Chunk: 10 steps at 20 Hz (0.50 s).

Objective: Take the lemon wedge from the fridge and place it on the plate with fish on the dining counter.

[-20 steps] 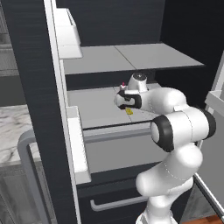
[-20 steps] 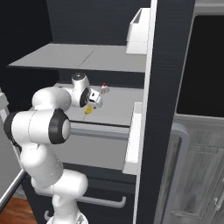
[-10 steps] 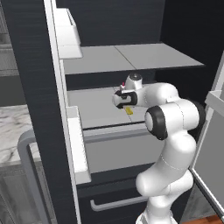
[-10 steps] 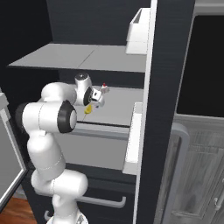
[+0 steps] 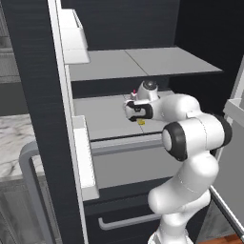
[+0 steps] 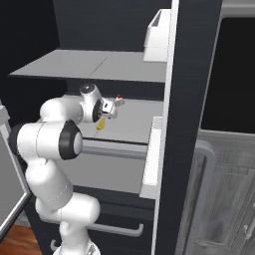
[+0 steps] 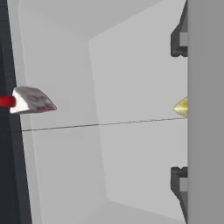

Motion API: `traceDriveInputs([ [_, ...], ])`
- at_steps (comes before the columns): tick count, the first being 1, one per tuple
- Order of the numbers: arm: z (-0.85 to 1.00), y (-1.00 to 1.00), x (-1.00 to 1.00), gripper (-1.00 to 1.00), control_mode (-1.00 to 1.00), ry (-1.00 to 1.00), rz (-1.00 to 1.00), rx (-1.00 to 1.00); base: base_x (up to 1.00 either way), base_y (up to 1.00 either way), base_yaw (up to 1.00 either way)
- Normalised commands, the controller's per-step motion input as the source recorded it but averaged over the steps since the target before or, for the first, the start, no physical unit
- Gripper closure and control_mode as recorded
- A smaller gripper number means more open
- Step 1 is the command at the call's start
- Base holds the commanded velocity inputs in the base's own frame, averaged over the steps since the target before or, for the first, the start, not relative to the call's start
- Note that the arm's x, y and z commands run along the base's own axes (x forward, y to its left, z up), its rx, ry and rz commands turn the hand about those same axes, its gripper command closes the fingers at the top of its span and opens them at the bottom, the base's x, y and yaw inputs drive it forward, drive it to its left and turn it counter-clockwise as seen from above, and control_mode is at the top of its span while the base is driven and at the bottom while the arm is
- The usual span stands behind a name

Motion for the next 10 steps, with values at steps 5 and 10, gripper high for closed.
traceDriveInputs([
  [5, 0.00, 0.04, -0.34, -1.00, -1.00, -0.02, 0.00, 0.00, 0.00, 0.00, 0.00],
  [10, 0.00, 0.03, -0.33, -1.00, -1.00, -0.02, 0.00, 0.00, 0.00, 0.00, 0.00],
])
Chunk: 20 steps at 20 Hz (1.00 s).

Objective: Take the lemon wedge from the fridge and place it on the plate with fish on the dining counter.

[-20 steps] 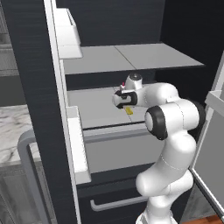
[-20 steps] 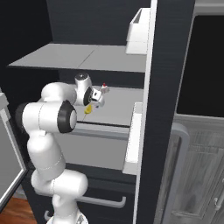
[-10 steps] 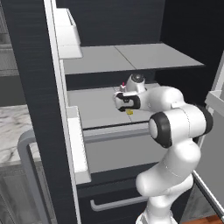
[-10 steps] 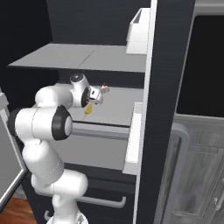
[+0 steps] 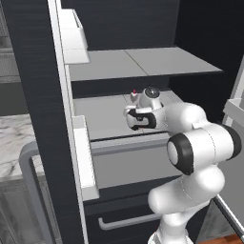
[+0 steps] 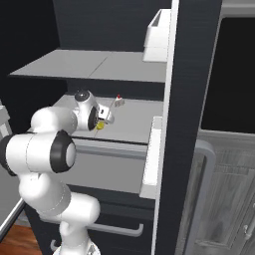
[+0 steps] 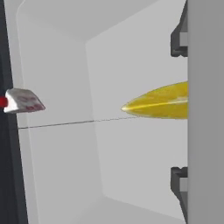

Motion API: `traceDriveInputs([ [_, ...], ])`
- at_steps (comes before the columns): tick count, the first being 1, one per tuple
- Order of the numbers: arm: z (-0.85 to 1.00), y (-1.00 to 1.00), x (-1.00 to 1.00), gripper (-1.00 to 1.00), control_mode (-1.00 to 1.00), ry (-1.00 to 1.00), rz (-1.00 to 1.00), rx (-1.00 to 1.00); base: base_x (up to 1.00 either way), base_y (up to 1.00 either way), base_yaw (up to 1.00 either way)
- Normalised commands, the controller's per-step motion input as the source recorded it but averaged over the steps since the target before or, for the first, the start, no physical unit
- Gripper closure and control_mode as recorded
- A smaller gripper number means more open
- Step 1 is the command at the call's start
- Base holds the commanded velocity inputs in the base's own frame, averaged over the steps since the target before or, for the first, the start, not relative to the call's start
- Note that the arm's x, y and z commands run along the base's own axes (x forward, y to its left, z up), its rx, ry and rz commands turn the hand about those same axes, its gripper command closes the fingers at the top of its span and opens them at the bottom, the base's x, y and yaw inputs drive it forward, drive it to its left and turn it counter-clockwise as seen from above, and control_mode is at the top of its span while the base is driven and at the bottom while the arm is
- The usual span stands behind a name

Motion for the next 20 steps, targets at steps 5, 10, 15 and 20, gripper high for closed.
traceDriveInputs([
  [5, -0.01, -0.07, 0.00, -1.00, -1.00, 0.00, 0.00, 0.00, 0.00, 0.00, 0.00],
  [10, 0.00, -0.04, 0.01, -1.00, -1.00, 0.00, 0.00, 0.00, 0.00, 0.00, 0.00],
  [15, -0.18, 0.00, 0.11, -1.00, -1.00, 0.06, 0.00, 0.00, 0.00, 0.00, 0.00],
  [20, -0.25, 0.00, 0.11, -1.00, -1.00, 0.08, 0.00, 0.00, 0.00, 0.00, 0.00],
])
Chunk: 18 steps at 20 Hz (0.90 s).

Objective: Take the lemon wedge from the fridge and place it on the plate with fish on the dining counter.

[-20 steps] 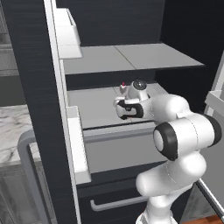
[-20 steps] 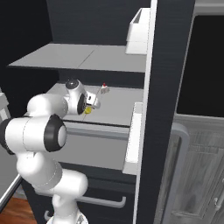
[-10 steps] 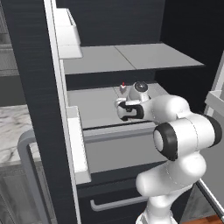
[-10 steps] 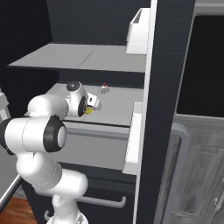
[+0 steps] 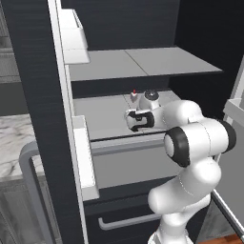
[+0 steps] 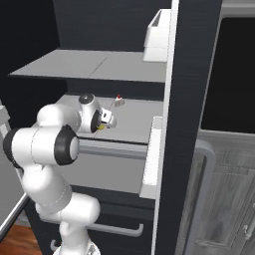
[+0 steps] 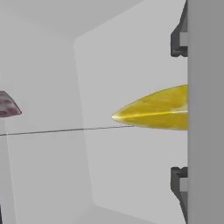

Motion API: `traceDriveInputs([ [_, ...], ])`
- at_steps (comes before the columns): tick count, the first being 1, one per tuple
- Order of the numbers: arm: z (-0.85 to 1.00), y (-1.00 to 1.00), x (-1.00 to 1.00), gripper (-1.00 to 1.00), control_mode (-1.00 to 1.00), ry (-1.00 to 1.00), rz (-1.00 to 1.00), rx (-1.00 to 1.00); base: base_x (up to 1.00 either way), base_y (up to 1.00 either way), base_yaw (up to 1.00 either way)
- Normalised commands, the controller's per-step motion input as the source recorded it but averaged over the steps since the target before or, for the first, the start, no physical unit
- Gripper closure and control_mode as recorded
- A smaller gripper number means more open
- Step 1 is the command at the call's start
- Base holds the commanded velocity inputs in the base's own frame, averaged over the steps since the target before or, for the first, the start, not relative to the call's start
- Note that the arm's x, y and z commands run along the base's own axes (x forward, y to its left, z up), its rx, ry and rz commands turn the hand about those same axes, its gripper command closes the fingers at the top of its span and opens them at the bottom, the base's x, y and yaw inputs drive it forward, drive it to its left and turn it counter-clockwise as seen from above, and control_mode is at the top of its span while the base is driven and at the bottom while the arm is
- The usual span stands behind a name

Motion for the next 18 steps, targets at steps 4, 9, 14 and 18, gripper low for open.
traceDriveInputs([
  [4, -0.17, 0.00, 0.04, 1.00, -1.00, 0.02, 0.00, 0.00, 0.00, 0.00, 0.00],
  [9, -0.02, 0.00, 0.02, 1.00, -1.00, 0.00, 0.00, 0.00, 0.00, 0.00, 0.00],
  [14, 0.00, 0.00, 0.00, 1.00, -1.00, 0.00, 0.00, 0.00, 0.00, 0.00, 0.00],
  [18, 0.67, 0.07, -0.41, 1.00, -1.00, -0.03, 0.00, 0.02, 0.00, 0.00, 0.00],
])
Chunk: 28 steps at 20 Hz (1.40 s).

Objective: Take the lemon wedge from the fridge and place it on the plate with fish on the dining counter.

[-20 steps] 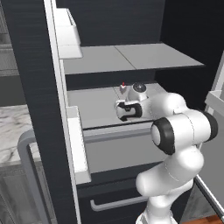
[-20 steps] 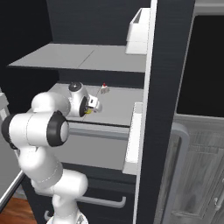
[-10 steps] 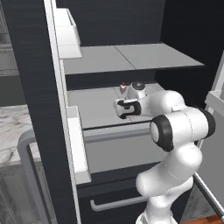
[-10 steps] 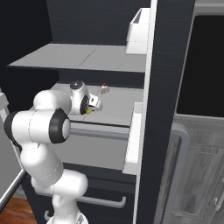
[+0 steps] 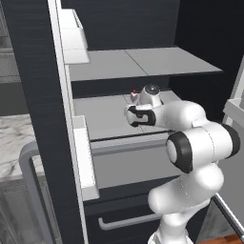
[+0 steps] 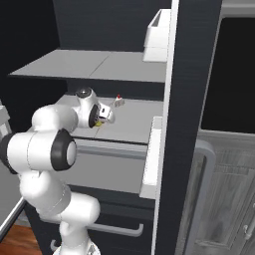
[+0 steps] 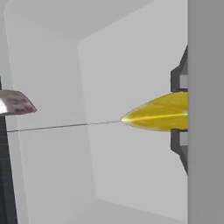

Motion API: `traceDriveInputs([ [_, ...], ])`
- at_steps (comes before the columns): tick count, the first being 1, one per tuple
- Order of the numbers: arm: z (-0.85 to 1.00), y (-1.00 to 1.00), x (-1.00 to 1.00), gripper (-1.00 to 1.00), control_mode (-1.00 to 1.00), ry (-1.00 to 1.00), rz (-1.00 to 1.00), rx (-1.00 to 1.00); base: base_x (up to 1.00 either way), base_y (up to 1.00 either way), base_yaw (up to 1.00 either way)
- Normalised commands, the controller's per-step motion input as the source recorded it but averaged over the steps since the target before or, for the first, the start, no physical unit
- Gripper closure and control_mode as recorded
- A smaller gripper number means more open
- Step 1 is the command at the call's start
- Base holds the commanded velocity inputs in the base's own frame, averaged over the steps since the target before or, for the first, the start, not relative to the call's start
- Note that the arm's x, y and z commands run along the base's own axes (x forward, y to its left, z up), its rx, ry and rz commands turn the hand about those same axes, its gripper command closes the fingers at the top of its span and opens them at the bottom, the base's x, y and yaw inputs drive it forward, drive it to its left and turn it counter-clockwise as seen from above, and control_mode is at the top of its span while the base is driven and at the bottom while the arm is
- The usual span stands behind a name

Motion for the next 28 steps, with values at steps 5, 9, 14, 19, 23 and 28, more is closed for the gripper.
traceDriveInputs([
  [5, 1.00, 0.25, -0.95, 1.00, -1.00, 0.02, 0.00, 0.13, 0.00, 0.00, 0.00],
  [9, 0.97, 0.42, -1.00, 1.00, -1.00, 0.25, -0.01, 0.21, 0.00, 0.00, 0.00],
  [14, 0.52, 0.39, -1.00, 1.00, -1.00, 0.19, -0.03, 0.09, 0.00, 0.00, 0.00],
  [19, 0.08, -0.03, -1.00, 1.00, -1.00, -0.56, -0.06, -0.21, 0.00, 0.00, 0.00],
  [23, 0.02, -0.12, -0.50, 1.00, -1.00, -0.26, -0.02, -0.03, 0.00, 0.00, 0.00],
  [28, -0.02, 0.00, -0.22, 1.00, 1.00, 0.00, 0.01, 0.00, -0.40, 0.00, 0.09],
])
